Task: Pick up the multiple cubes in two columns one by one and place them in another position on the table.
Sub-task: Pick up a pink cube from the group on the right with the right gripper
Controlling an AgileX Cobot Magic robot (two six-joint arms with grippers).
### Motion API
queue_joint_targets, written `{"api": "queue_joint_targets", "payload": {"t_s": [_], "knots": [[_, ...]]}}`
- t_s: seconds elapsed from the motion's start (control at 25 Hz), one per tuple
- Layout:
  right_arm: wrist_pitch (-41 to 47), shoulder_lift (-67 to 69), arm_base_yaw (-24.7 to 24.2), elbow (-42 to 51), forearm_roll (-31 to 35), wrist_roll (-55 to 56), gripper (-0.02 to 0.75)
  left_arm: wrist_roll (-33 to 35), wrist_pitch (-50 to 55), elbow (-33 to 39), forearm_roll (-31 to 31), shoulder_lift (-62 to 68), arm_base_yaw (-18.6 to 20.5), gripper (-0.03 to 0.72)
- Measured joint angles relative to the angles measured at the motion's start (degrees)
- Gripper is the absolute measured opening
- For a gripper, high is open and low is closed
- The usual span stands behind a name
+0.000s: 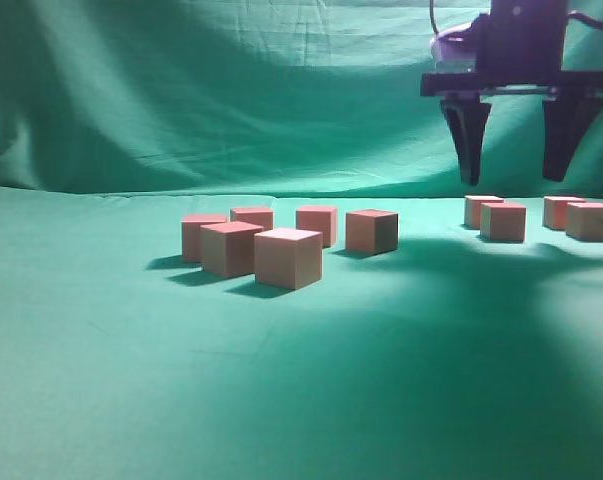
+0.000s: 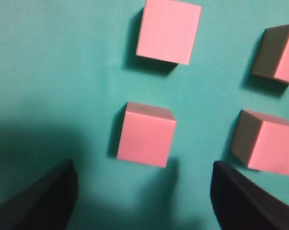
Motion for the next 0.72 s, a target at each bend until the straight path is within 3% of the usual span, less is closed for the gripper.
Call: {"api": "queue_joint_targets", "payload": {"t_s": [0.6,0.72], "knots": [[-6.46,5.08,0.00,0.00,-0.33,1.47,0.559,0.00,0.00,0.00,0.00,0.00,0.00,0.000],[-6.46,5.47,0.00,0.00,-0.60,1.47,0.395,0.00,0.00,0.00,0.00,0.00,0.00,0.000]]}}
